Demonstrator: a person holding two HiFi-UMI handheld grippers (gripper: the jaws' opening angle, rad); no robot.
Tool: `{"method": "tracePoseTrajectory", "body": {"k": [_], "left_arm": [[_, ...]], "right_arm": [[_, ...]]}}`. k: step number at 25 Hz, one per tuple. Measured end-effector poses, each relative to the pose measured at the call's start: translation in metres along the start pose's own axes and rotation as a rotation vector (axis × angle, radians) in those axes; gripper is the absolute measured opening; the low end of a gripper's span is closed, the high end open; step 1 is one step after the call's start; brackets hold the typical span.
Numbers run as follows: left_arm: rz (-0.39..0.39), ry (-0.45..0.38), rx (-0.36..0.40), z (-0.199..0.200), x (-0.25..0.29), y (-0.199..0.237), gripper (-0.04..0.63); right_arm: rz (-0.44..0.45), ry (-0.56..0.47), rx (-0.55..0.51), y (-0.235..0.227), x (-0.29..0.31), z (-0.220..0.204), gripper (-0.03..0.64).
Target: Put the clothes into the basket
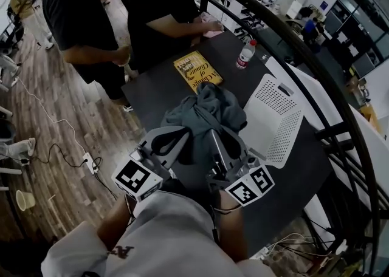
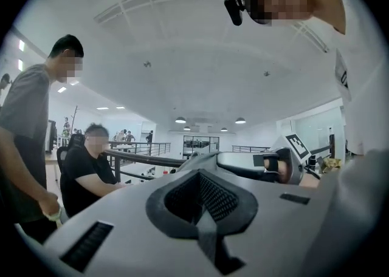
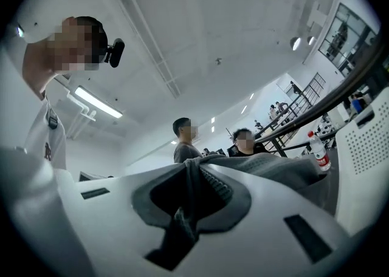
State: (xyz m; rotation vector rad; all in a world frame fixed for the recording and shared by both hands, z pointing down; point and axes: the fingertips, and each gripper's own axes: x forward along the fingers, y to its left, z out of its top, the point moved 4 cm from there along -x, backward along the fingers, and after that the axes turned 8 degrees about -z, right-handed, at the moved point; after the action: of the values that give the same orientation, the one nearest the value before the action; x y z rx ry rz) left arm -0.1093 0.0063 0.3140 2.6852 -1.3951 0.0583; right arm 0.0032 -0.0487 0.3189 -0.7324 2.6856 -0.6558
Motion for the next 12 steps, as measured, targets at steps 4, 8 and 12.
{"method": "tracePoseTrajectory", "body": {"k": [4,8,12], "left_arm": [[-0.004,-0.030,0.039,0.017,-0.001,-0.009,0.005],[-0.021,-0.035,0.072,0.027,0.001,-0.021,0.005],[-0.043,-0.032,0.099,0.031,0.005,-0.034,0.005]], "right_arm": [[0.021,-0.050,-0.022,0.007,-0.004,0.017,0.058],[0.015,-0.108,-0.049,0.009,-0.016,0.037,0.058],[-0.005,-0.161,-0.083,0.008,-0.034,0.056,0.058]]}}
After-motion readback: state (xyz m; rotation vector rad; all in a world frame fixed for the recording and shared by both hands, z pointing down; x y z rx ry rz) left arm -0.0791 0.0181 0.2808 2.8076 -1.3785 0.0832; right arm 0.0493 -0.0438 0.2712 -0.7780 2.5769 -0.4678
